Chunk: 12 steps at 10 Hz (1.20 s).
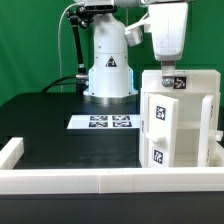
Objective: Assemble cabinet
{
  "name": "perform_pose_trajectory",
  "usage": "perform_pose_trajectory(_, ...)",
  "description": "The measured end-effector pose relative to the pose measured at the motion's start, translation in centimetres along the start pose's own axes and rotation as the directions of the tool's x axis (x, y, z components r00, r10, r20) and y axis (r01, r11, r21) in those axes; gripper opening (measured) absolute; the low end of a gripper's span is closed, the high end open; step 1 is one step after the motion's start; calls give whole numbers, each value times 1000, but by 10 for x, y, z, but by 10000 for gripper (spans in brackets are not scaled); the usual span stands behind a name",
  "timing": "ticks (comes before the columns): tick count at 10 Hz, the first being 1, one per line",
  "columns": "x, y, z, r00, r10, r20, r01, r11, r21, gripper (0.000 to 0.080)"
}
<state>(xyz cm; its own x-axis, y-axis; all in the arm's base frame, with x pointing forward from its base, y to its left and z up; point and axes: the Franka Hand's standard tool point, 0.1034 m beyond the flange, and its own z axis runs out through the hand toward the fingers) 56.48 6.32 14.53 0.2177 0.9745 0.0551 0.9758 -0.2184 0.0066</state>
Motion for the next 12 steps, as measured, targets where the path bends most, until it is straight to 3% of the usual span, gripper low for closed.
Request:
perform_pose_trajectory(3, 0, 0, 0, 990, 140, -1, -140, 990, 0, 561)
perform_pose_trajectory(7, 0, 0, 0, 897, 441, 0, -441, 897, 1, 563)
perform_pose_trajectory(8, 0, -1, 0, 852, 523, -1, -523, 852, 2, 563)
perform_pose_trajectory(12, 10, -7, 1, 480, 877, -31, -877, 480, -6, 563)
